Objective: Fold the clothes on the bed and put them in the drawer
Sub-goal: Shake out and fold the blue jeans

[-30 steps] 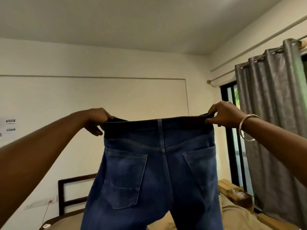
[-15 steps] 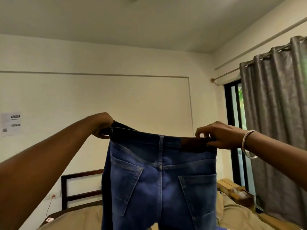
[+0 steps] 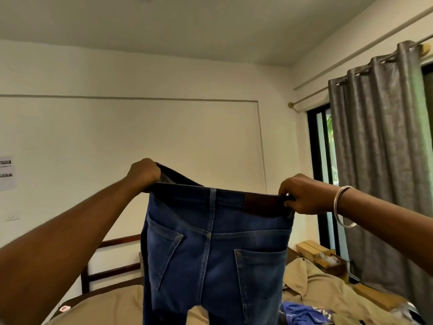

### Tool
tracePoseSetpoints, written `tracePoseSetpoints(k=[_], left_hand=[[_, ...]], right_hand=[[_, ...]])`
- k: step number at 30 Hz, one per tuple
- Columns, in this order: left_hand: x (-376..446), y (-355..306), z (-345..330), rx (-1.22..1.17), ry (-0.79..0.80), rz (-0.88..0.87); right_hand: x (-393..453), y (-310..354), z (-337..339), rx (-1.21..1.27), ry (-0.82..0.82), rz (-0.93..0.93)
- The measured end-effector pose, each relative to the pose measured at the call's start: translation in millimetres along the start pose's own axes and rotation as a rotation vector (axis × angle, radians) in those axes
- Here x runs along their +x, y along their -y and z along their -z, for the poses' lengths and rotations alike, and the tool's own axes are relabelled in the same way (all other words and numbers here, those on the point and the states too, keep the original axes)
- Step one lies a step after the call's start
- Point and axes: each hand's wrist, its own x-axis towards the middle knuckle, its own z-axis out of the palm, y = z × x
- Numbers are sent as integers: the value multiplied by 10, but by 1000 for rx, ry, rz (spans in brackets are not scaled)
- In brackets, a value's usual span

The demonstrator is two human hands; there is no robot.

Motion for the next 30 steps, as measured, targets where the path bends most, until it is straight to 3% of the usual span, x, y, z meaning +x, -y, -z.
tracePoseSetpoints(k=[5, 8, 11, 16, 19, 21, 24, 27, 30], left_hand=[[-95, 87, 49, -235, 328, 240], [-125, 96, 13, -326, 463, 321], [-169, 89, -105, -202, 448, 282], [-7, 98, -262, -159, 355, 261], [-26, 79, -335, -83, 407, 262], [-265, -34, -317, -82, 450, 244], [-364, -68, -335, -108, 553, 186], [-448, -114, -322, -75, 657, -16], [-616, -328, -340, 94, 760, -235]], right_hand=[[-96, 104, 113, 291, -408, -51], [-147, 316, 221, 337, -547, 68], [-170, 510, 341, 428, -471, 166], [-240, 560, 454, 664, 77, 49], [-259, 536, 427, 695, 242, 82], [-270, 497, 405, 637, 253, 104], [-246, 413, 359, 326, 198, 40], [-161, 342, 213, 137, 129, -86], [-6, 241, 21, 115, -24, -60]])
